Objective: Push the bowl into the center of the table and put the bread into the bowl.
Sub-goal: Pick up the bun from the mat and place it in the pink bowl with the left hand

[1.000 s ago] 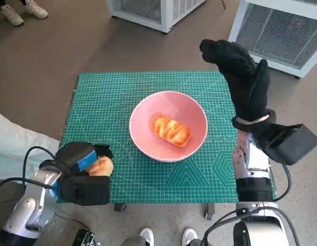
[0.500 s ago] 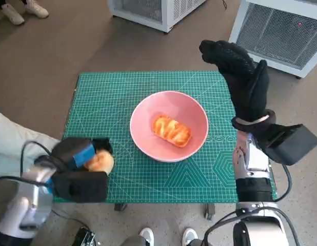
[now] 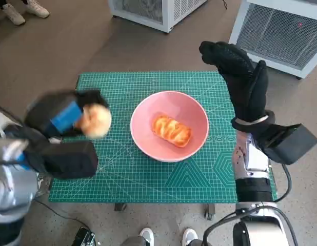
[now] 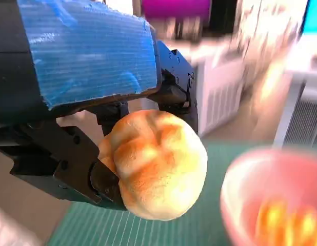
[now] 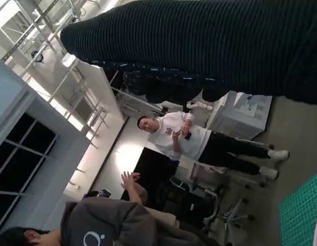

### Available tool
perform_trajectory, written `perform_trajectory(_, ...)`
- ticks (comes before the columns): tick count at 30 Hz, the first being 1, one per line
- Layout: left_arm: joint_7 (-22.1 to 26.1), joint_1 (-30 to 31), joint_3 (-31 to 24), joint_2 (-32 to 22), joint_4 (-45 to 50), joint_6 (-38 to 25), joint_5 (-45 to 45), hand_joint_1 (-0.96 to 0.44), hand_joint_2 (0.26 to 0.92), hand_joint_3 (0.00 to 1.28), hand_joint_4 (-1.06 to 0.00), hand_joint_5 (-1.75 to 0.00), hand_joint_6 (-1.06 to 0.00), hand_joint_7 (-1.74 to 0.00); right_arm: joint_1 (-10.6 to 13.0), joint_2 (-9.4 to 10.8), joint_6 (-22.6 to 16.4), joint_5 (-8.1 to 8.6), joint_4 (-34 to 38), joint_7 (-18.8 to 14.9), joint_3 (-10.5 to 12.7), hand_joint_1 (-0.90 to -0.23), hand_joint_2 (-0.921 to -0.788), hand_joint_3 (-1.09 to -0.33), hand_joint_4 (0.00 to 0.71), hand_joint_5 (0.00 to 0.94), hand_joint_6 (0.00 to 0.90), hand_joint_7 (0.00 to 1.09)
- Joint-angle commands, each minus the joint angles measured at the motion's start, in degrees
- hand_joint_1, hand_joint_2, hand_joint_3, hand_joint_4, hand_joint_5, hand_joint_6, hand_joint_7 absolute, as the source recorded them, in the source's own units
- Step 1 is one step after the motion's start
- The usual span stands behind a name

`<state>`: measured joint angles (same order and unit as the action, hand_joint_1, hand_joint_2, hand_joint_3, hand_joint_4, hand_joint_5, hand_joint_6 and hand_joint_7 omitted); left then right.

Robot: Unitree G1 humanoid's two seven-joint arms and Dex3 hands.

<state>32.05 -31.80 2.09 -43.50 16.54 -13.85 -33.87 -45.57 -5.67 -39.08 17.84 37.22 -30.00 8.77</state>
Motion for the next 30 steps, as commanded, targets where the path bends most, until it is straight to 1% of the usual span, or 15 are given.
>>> perform_trajectory(1, -1.2, -8.4, 0.9, 1.5, -2.2, 0.4, 0.4, 0.0, 0.92, 0.08, -0.67, -1.13, -0.6, -1.24, 1.0, 0.3, 0.0, -0.01, 1.0, -0.1, 0.2, -0.749, -0.921, -0.743, 0.222, 0.0, 0.014, 0.56)
perform_trajectory(5, -2.4, -13.4, 3.6, 4.0, -4.9, 1.3, -0.6, 0.0, 0.921, 0.08, -0.66, -1.12, -0.6, -1.25, 1.0, 0.3, -0.1, 0.02, 1.1, -0.1, 0.3, -0.742, -0.921, -0.743, 0.222, 0.0, 0.015, 0.55)
perform_trajectory(10, -4.0, -18.8, 7.4, 7.6, -9.8, 3.1, -0.9, 0.0, 0.92, 0.1, -0.66, -1.15, -0.58, -1.25, 1.1, 0.3, -0.2, 0.13, 1.2, -0.2, 0.3, -0.737, -0.921, -0.744, 0.222, 0.0, 0.015, 0.55)
perform_trajectory(14, -3.6, -23.3, 11.4, 10.9, -14.9, 3.8, -1.9, 0.0, 0.921, 0.11, -0.64, -1.19, -0.57, -1.25, 1.2, 0.2, -0.4, 0.09, 1.3, -0.1, 0.5, -0.735, -0.921, -0.742, 0.222, 0.001, 0.017, 0.55)
perform_trajectory(17, -2.5, -26.4, 14.3, 13.6, -18.6, 3.1, -2.9, 0.0, 0.92, 0.12, -0.62, -1.22, -0.56, -1.24, 1.3, 0.0, -0.5, -0.01, 1.1, 0.0, 0.5, -0.733, -0.921, -0.741, 0.223, 0.001, 0.018, 0.55)
perform_trajectory(24, -2.5, -29.9, 18.3, 18.7, -27.3, 4.6, -2.5, 0.0, 0.921, 0.14, -0.57, -1.24, -0.56, -1.27, 1.6, -0.2, -0.8, -0.07, 0.9, 0.1, 0.7, -0.721, -0.921, -0.74, 0.225, 0.002, 0.021, 0.55)
perform_trajectory(30, -3.9, -31.5, 21.2, 21.9, -34.7, 6.2, -3.6, 0.0, 0.921, 0.15, -0.57, -1.23, -0.54, -1.31, 1.7, -0.5, -0.9, 0.1, 0.8, 0.0, 0.9, -0.708, -0.921, -0.74, 0.227, 0.002, 0.026, 0.54)
